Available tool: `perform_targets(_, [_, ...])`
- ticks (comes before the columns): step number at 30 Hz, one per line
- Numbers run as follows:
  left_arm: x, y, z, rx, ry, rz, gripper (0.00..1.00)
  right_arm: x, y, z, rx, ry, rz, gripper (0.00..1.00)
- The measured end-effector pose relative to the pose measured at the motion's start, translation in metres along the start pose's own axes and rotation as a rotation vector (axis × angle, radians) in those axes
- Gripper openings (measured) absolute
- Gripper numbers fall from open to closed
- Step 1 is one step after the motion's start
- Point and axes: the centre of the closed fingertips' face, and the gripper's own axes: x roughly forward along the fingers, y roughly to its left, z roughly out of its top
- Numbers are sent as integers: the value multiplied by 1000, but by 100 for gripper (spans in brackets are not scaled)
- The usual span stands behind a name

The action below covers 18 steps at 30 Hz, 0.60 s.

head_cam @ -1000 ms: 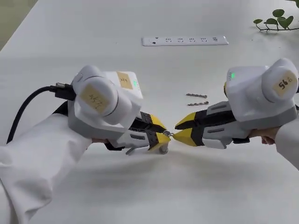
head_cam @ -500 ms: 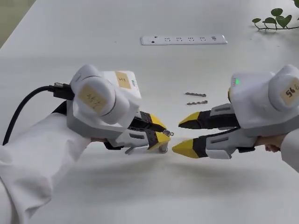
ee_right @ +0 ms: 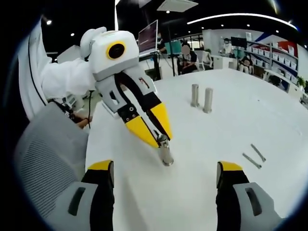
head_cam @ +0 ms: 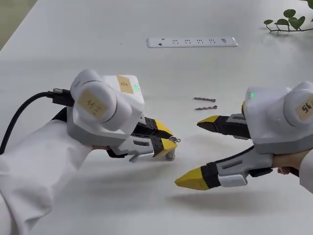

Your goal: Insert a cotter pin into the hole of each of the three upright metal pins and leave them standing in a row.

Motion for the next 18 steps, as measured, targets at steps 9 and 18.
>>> perform_targets(9, [-11,9,-4,29,17,17,5,-10,4,3,27,-22,-21,88])
perform_targets(18, [-26,32,-14,47,46,39,5,-17,0,6,57,-50,-46,93])
